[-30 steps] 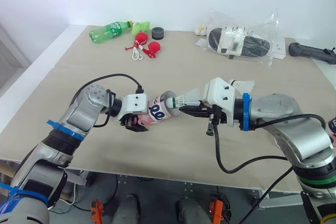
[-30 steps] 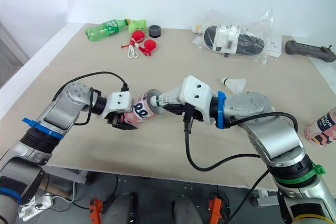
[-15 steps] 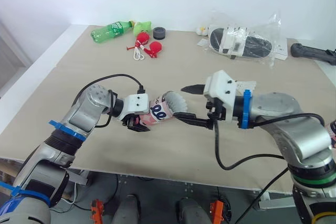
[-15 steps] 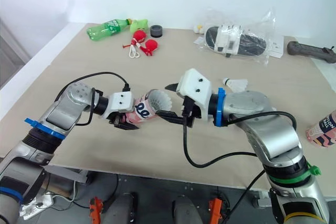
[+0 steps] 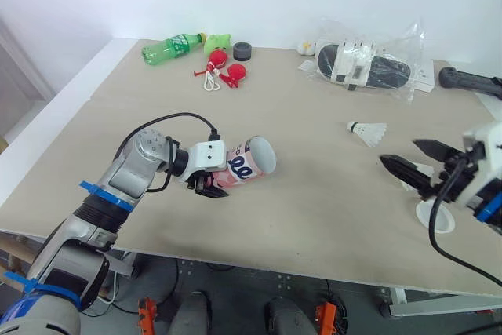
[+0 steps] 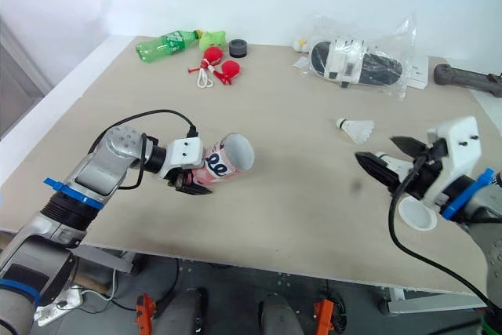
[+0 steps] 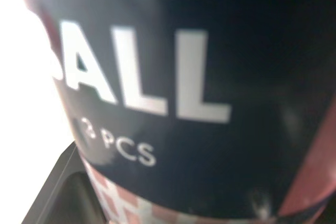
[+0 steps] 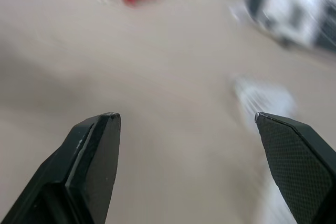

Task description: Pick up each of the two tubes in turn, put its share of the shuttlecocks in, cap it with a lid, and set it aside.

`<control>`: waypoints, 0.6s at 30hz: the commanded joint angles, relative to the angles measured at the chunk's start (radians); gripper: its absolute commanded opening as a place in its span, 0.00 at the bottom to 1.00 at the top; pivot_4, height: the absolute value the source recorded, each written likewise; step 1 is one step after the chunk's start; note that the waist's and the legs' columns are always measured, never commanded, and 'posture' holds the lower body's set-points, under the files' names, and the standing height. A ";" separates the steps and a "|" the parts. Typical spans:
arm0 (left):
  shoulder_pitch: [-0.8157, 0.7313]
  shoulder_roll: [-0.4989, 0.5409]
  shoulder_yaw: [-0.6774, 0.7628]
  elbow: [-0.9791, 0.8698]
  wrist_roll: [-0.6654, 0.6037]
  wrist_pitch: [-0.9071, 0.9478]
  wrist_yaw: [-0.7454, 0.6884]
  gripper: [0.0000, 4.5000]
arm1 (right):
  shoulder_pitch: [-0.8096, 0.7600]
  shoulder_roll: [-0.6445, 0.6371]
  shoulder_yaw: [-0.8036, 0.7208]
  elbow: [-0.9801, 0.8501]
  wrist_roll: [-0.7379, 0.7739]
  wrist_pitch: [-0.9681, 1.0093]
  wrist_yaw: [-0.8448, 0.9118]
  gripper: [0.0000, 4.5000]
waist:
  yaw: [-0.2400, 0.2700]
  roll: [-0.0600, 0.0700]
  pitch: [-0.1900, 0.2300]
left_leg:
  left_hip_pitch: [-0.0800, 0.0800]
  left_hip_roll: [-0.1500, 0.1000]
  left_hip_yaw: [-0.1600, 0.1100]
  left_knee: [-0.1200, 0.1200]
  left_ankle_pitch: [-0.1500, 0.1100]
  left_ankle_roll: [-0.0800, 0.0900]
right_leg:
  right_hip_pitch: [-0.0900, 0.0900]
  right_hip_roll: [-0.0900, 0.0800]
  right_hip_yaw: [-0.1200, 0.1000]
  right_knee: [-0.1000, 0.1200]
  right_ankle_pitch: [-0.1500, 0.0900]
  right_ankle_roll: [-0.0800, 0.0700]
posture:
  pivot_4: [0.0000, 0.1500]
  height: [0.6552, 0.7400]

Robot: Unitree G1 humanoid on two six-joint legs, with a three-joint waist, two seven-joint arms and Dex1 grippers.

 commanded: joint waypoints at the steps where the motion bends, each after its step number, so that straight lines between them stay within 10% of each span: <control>1: 0.000 -0.019 -0.023 0.009 0.002 -0.018 -0.010 0.68 | 0.032 -0.020 -0.006 0.042 -0.066 -0.039 -0.038 0.98 | -0.001 0.000 0.000 | 0.000 0.000 0.000 0.001 0.000 0.000 | 0.000 0.000 0.000 0.000 0.000 0.001 | 1.00 1.00; 18: 0.018 -0.007 -0.007 -0.024 0.005 -0.011 -0.005 0.68 | -0.280 0.137 0.281 0.431 -0.231 -0.105 -0.282 0.98 | -0.003 0.003 -0.001 | -0.001 -0.001 0.003 0.002 0.000 0.001 | 0.000 -0.001 0.002 0.000 0.001 0.003 | 1.00 1.00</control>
